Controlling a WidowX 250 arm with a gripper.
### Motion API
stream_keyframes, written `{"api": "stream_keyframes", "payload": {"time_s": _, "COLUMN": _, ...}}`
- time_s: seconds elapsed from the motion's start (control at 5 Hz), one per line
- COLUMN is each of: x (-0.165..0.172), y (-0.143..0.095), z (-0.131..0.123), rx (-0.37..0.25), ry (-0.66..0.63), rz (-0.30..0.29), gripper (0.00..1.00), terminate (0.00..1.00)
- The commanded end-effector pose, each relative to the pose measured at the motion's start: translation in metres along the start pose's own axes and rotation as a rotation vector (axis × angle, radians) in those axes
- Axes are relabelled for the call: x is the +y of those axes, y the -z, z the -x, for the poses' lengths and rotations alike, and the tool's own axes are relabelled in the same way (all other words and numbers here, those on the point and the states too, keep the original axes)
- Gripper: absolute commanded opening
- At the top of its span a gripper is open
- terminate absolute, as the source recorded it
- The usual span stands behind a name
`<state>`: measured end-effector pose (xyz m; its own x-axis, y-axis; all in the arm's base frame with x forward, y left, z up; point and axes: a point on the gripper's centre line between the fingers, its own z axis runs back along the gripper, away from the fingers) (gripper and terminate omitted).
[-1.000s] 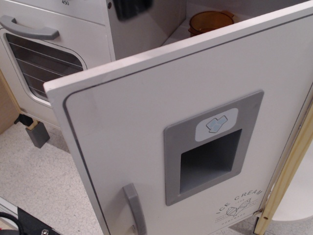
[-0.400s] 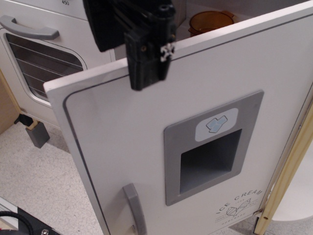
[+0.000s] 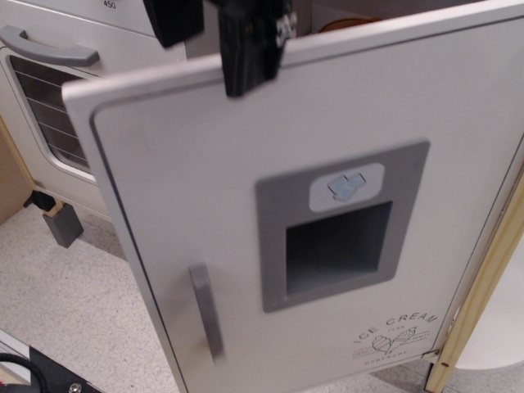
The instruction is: Close fridge
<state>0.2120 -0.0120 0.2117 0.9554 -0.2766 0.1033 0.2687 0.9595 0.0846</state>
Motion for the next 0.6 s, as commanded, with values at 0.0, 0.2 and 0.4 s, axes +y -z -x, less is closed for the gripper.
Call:
{"api": "stream_keyframes", "payload": {"time_s": 0.0, "x": 0.022, "y": -0.023, "z": -0.006, "rx": -0.051, "ry": -0.044, "rz": -0.034, "gripper": 1.0, "terminate": 0.0}}
{"api": "stream_keyframes", "payload": {"time_s": 0.2, "x": 0.018, "y": -0.032, "z": 0.001, "rx": -0.032, "ry": -0.016, "rz": -0.016, "gripper": 1.0, "terminate": 0.0}}
{"api": "stream_keyframes", "payload": {"time_s": 0.4, "x": 0.006, "y": -0.024, "z": 0.01, "rx": -0.02, "ry": 0.019, "rz": -0.037, "gripper": 1.0, "terminate": 0.0}}
